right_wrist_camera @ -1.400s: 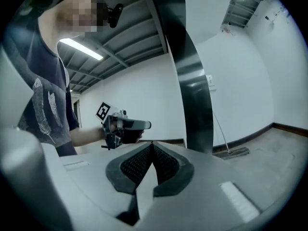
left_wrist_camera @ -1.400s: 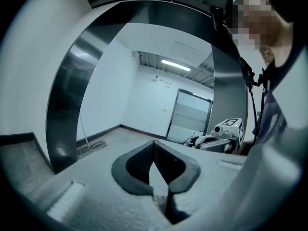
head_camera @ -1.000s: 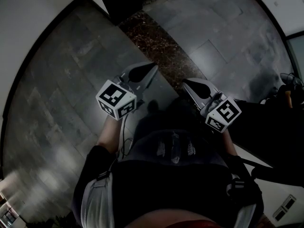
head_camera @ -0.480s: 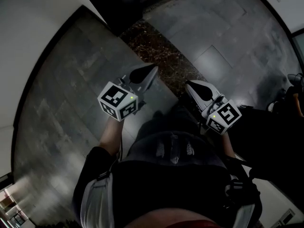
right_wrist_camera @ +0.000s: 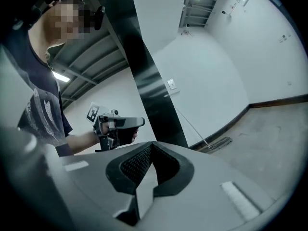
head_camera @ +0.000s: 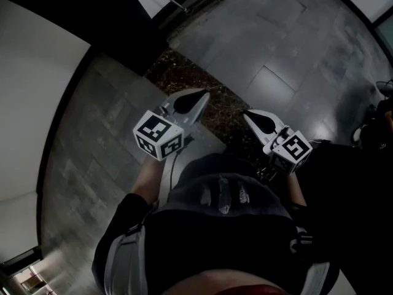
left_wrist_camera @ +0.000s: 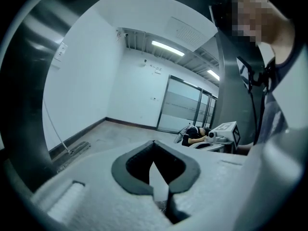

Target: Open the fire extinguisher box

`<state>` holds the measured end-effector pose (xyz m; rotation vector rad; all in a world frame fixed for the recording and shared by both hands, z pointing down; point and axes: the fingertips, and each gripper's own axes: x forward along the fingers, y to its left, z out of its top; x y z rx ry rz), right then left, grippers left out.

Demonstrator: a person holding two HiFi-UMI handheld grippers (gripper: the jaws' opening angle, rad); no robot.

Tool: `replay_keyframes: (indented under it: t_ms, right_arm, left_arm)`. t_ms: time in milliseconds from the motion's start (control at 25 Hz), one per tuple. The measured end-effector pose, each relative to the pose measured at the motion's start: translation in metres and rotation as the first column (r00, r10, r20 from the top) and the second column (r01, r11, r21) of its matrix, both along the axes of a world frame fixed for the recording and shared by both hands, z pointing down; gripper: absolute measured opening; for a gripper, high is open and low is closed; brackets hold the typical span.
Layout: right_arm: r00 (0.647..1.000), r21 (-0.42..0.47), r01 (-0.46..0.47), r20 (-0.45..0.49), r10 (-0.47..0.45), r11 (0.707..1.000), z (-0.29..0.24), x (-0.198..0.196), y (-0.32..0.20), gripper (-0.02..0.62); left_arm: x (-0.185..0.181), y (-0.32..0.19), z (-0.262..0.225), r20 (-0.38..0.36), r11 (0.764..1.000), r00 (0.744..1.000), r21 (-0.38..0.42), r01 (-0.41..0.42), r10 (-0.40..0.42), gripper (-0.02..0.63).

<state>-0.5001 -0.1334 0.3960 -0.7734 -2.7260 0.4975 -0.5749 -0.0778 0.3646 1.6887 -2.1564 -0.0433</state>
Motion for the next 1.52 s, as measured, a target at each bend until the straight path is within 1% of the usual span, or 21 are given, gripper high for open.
replay_keyframes:
  t_ms: [120, 240, 280, 360, 480, 560, 640, 720, 800, 880, 960, 1000, 1080, 1120, 1240, 1320, 1400, 1520]
  right_arm:
    - [0.999, -0.005, -0.027, 0.032, 0.027, 1.0, -0.002, -0.015, -0.04, 0.002]
    - [0.998, -0.032, -0.048, 0.047, 0.05, 0.998, -0.007, -0.013, -0.057, 0.002]
    - [0.997, -0.044, -0.059, 0.046, 0.061, 0.997, -0.008, -0.014, -0.064, 0.002]
    - [0.995, -0.061, -0.096, 0.029, 0.098, 0.993, -0.01, -0.023, -0.087, 0.002]
    - [0.987, -0.055, -0.158, -0.022, 0.157, 0.986, -0.007, -0.042, -0.121, 0.002]
    - [0.982, -0.048, -0.185, -0.037, 0.183, 0.982, 0.003, -0.042, -0.13, 0.002]
    - [0.978, -0.035, -0.207, -0.04, 0.205, 0.978, 0.018, -0.037, -0.135, 0.002]
    - [0.975, -0.013, -0.221, -0.043, 0.22, 0.975, 0.027, -0.044, -0.143, 0.002]
    - [0.975, 0.004, -0.214, -0.063, 0.214, 0.977, 0.027, -0.072, -0.149, 0.002]
    - [0.975, 0.005, -0.204, -0.09, 0.203, 0.979, 0.022, -0.117, -0.15, 0.002]
    - [0.97, -0.017, -0.222, -0.105, 0.219, 0.975, 0.017, -0.159, -0.149, 0.001]
    - [0.966, -0.035, -0.24, -0.105, 0.235, 0.97, 0.014, -0.175, -0.148, 0.002]
    - [0.961, -0.061, -0.268, -0.091, 0.262, 0.962, 0.007, -0.201, -0.144, 0.002]
    - [0.961, -0.062, -0.268, -0.079, 0.263, 0.961, 0.003, -0.213, -0.142, 0.002]
    - [0.969, -0.04, -0.244, -0.06, 0.241, 0.969, 0.006, -0.247, -0.145, 0.002]
    - [0.965, -0.04, -0.253, -0.077, 0.249, 0.967, 0.012, -0.259, -0.151, 0.001]
    - [0.956, -0.068, -0.284, -0.091, 0.277, 0.956, 0.012, -0.269, -0.162, 0.002]
    - [0.946, -0.098, -0.319, -0.09, 0.311, 0.943, 0.008, -0.284, -0.183, 0.002]
  left_arm:
    - [-0.007, -0.039, 0.004, -0.002, 0.999, 0.999, -0.002, -0.037, 0.037, -0.002]
    - [-0.002, -0.057, 0.016, 0.001, 0.997, 0.997, -0.008, -0.077, 0.077, -0.002]
    - [-0.006, -0.064, 0.018, -0.003, 0.996, 0.996, -0.012, -0.09, 0.09, -0.002]
    - [-0.024, -0.084, 0.017, -0.016, 0.994, 0.994, -0.018, -0.108, 0.108, -0.002]
    - [-0.056, -0.119, 0.009, -0.026, 0.99, 0.989, -0.006, -0.144, 0.143, -0.002]
    - [-0.064, -0.131, 0.017, -0.02, 0.986, 0.986, 0.005, -0.164, 0.164, -0.002]
    - [-0.065, -0.139, 0.029, -0.014, 0.984, 0.984, 0.021, -0.178, 0.179, -0.002]
    - [-0.074, -0.152, 0.036, -0.014, 0.978, 0.979, 0.044, -0.203, 0.204, -0.002]
    - [-0.106, -0.17, 0.039, -0.032, 0.974, 0.975, 0.055, -0.219, 0.221, -0.002]
    - [-0.154, -0.182, 0.033, -0.046, 0.974, 0.974, 0.065, -0.218, 0.221, -0.002]
    - [-0.194, -0.187, 0.026, -0.053, 0.969, 0.97, 0.089, -0.231, 0.236, -0.002]
    - [-0.207, -0.187, 0.026, -0.058, 0.964, 0.965, 0.098, -0.248, 0.254, -0.002]
    - [-0.228, -0.19, 0.029, -0.061, 0.954, 0.955, 0.099, -0.284, 0.291, -0.002]
    - [-0.239, -0.192, 0.032, -0.059, 0.953, 0.954, 0.091, -0.289, 0.295, -0.002]
    - [-0.278, -0.199, 0.047, -0.064, 0.968, 0.967, 0.054, -0.244, 0.248, -0.002]
    - [-0.293, -0.2, 0.057, -0.087, 0.971, 0.968, 0.052, -0.233, 0.237, -0.002]
    - [-0.305, -0.204, 0.062, -0.11, 0.97, 0.964, 0.063, -0.237, 0.243, -0.002]
    - [-0.321, -0.215, 0.058, -0.122, 0.968, 0.962, 0.082, -0.237, 0.246, -0.002]
